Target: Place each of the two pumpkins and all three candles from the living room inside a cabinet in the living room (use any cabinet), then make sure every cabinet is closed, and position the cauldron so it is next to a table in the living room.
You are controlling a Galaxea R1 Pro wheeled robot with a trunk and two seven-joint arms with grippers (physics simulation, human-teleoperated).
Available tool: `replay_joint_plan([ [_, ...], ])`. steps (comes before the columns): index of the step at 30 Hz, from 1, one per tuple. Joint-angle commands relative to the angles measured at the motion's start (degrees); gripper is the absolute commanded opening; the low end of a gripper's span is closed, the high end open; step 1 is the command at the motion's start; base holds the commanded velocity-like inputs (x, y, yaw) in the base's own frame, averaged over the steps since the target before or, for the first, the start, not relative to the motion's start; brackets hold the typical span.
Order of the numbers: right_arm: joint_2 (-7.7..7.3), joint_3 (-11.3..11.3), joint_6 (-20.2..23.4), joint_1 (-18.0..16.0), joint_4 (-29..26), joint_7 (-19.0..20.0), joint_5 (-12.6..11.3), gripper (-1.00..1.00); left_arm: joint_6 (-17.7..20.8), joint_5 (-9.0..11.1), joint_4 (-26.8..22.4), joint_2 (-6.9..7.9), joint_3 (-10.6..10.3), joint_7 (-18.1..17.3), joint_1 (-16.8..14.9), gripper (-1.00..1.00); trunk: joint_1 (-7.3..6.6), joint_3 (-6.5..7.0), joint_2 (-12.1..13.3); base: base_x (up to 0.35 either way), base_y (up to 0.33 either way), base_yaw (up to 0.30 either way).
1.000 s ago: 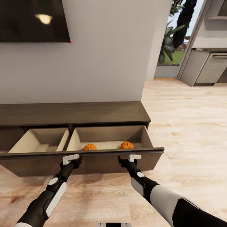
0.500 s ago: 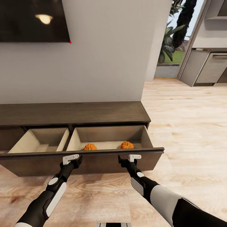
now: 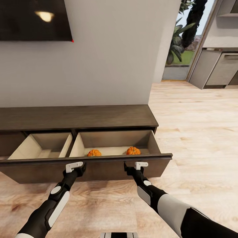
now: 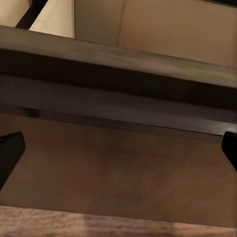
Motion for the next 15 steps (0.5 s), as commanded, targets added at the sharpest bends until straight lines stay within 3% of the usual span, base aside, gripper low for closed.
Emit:
replay_joint_plan([
  [1,0.0,0.49,-0.2,-0.05,0.0,-0.28,-0.34,1.0,0.16,0.48,-0.1,0.08,-0.25,0.49,-0.02,1.0,0.01,-0.27,-0.03,0.0,0.0,0.0],
  [15,0.0,0.49,-0.2,-0.07,0.0,-0.28,-0.25,1.0,0.16,0.48,-0.1,0.08,-0.25,0.49,-0.02,1.0,0.35,-3.15,-0.21,0.0,0.0,0.0],
])
